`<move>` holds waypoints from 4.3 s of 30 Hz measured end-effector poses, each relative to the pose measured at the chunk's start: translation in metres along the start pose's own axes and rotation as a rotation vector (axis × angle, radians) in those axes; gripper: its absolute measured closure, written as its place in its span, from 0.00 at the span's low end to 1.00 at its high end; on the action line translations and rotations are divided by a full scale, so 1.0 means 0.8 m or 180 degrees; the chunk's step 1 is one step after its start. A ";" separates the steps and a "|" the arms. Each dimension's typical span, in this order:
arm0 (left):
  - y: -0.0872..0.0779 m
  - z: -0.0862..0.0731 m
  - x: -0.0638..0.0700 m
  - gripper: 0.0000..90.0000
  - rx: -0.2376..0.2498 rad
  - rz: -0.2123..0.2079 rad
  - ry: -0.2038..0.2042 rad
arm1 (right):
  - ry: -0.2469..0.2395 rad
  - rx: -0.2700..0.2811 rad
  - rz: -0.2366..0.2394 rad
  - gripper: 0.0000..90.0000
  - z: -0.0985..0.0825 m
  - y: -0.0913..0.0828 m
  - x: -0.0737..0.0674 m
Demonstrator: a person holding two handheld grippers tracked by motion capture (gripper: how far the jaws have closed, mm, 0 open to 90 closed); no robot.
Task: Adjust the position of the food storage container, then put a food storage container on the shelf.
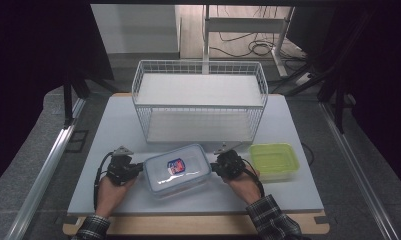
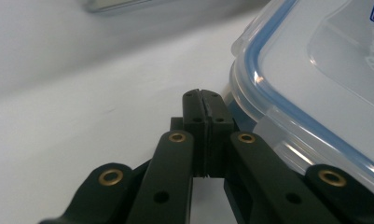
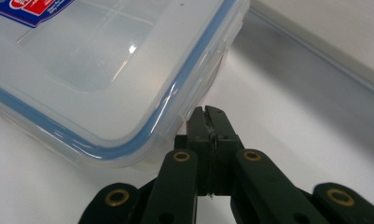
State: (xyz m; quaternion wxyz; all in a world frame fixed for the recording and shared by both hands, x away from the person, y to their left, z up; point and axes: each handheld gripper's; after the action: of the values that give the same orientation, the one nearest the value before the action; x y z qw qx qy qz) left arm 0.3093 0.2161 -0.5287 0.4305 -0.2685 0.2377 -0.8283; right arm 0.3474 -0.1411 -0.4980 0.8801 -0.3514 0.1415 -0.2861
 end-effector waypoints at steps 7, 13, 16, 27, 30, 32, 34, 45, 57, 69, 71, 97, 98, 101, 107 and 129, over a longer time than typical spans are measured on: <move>0.026 0.016 0.021 1.00 -0.0005 -0.0125 0.0064 | 0.0084 -0.0024 -0.0086 0.99 -0.027 -0.034 -0.002; 0.045 0.027 0.041 1.00 -0.0004 -0.0194 0.0166 | 0.0152 -0.0016 -0.0126 0.99 -0.043 -0.053 -0.004; 0.042 0.026 0.041 0.98 -0.0032 -0.0195 0.0178 | 0.0173 0.0014 -0.0099 0.97 -0.047 -0.056 -0.004; -0.020 0.000 0.035 0.85 0.0001 -0.0062 0.0302 | 0.0081 0.0207 -0.0274 0.88 -0.063 -0.087 0.001; -0.035 -0.011 0.032 0.74 0.0048 0.0004 0.0261 | 0.0064 0.0229 -0.0324 0.79 -0.068 -0.092 0.000; -0.044 -0.023 0.032 0.64 0.0058 0.0033 0.0252 | 0.0067 0.0247 -0.0352 0.71 -0.071 -0.094 -0.002; -0.046 -0.026 0.032 0.58 0.0060 0.0043 0.0253 | 0.0062 0.0256 -0.0360 0.68 -0.071 -0.095 -0.002; -0.054 -0.034 0.028 0.14 0.0245 -0.0131 0.0212 | 0.0132 0.0383 -0.0370 0.38 -0.072 -0.105 0.002; -0.058 -0.024 0.049 0.06 0.0380 -0.0191 0.0541 | 0.0277 0.0569 -0.0151 0.18 -0.066 -0.106 0.001; -0.047 0.005 0.072 0.03 0.0122 -0.0466 0.0517 | 0.0418 0.0449 -0.0016 0.13 -0.038 -0.099 -0.011; -0.041 0.010 0.077 0.02 0.0078 -0.0519 0.0548 | 0.0458 0.0390 0.0046 0.09 -0.034 -0.094 -0.012; 0.004 0.012 0.075 0.06 -0.0432 -0.1238 0.0156 | 0.1023 0.0012 0.0834 0.14 -0.036 -0.044 -0.006; 0.001 0.010 0.076 0.08 -0.0424 -0.1240 0.0170 | 0.1016 0.0033 0.0837 0.18 -0.037 -0.048 -0.006; -0.012 -0.001 0.069 0.19 -0.0255 -0.1300 0.0008 | 0.1017 0.0059 0.0886 0.28 -0.043 -0.057 -0.008; -0.029 -0.016 0.059 0.44 -0.0006 -0.1453 -0.0196 | 0.1116 0.0215 0.1055 0.48 -0.058 -0.074 -0.005; -0.042 0.004 0.073 0.57 0.0259 -0.1221 -0.0294 | 0.1194 0.0593 0.0690 0.54 -0.048 -0.089 -0.006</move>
State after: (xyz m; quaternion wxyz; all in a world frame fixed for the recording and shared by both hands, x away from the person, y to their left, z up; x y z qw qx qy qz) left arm 0.2629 0.1840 -0.4912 0.2857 -0.3290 0.1285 -0.8909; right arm 0.2971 -0.2008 -0.4750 0.8926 -0.1921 0.3124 -0.2621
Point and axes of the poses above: each handheld gripper's, and its own axes: y roughly forward along the jaws, z roughly out of its top, x roughly to its right, and after that the axes turned 5 degrees about x, right-handed
